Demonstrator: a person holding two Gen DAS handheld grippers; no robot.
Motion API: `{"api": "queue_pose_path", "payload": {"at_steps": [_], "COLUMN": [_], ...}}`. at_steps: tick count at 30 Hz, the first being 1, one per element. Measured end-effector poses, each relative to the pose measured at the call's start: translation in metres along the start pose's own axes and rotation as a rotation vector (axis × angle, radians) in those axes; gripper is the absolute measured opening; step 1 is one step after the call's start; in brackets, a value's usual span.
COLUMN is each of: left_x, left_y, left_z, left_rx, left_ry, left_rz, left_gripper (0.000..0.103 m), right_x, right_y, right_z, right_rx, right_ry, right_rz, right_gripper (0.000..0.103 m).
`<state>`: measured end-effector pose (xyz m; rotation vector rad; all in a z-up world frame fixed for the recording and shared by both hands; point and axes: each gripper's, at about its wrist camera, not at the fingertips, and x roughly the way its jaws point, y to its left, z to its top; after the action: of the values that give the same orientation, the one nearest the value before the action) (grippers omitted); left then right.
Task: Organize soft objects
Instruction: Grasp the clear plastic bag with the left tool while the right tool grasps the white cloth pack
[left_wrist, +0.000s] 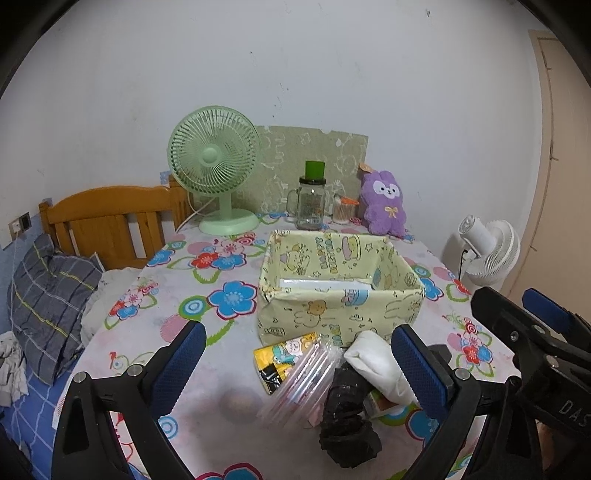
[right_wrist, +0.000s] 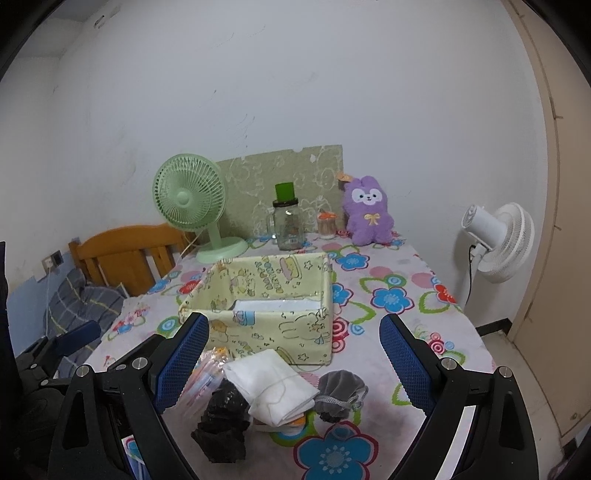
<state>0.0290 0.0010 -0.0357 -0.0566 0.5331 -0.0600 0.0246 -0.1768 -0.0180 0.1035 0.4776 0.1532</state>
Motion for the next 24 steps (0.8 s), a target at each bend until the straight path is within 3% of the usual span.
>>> {"api": "queue_pose_path", "payload": {"at_steps": [9, 24], "left_x": [0.02, 0.058], "left_y": [0.0, 0.005], "left_z": [-0.015, -0.038], "left_rx": [0.016, 0.011], "left_ry": [0.062, 0.199], "left_rz": [-0.025, -0.042], "left_gripper": [0.099, 0.085], "right_x": [0.017, 0.061], "right_y": [0.005, 0.009], "right_z": [-0.015, -0.041], "right_rx": [-0.015, 0.004], "right_ry": [0.044, 0.174], "right_rz": [0.031, 0.058], "right_gripper": [0.095, 0.093]}}
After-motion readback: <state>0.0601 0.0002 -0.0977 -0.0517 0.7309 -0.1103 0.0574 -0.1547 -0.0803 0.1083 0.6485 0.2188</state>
